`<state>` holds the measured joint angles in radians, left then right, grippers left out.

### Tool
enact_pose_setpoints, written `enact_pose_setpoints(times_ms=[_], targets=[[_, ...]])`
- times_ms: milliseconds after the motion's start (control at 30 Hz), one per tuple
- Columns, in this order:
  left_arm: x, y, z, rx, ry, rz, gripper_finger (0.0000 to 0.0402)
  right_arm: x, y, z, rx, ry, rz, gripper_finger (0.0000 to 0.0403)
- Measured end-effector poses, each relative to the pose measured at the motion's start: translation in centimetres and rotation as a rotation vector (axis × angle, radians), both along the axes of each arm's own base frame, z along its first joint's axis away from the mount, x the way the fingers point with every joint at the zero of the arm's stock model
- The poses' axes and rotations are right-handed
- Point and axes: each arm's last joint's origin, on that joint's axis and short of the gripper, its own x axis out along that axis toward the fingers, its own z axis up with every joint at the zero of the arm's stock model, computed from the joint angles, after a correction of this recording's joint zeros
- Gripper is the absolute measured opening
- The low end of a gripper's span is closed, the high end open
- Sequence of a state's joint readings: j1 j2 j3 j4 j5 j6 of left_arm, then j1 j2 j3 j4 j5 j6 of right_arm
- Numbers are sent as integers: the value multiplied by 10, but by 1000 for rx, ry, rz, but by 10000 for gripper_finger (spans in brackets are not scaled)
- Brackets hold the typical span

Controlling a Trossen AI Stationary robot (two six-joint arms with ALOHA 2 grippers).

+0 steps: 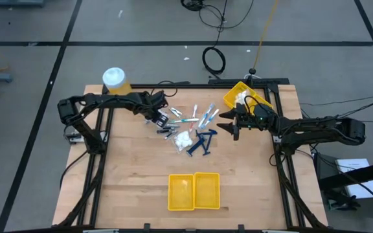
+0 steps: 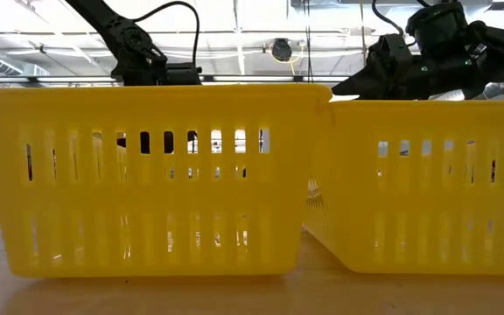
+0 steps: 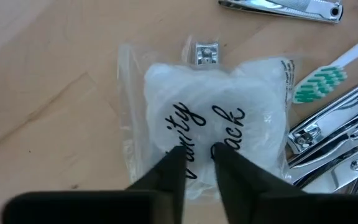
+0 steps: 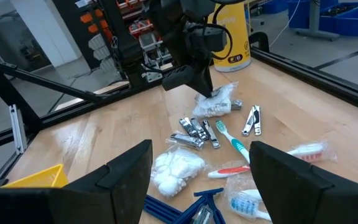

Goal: Pick & Place Travel size toiletries
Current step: Put the top white cotton pack into the top left yellow bin

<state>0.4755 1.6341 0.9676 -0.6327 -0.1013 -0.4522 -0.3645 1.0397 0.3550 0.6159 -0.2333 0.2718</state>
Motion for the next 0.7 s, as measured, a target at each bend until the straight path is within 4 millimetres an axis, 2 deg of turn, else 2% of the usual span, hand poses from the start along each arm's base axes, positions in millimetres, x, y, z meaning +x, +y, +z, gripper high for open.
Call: enact_pose_setpoints(times_ms=[133, 333, 567, 700], targets=[[1, 0, 0, 5, -3, -10, 8, 0, 0, 0, 0, 0, 0, 254], [3, 0, 2, 18, -18, -29, 3, 0, 0, 0, 0, 0, 0, 254], [20, -5, 20, 63, -68, -130, 5, 0, 0, 0, 0, 0, 0, 254], [15, -7, 21, 77, 19, -133, 22, 0, 0, -1, 3, 8, 0, 254]])
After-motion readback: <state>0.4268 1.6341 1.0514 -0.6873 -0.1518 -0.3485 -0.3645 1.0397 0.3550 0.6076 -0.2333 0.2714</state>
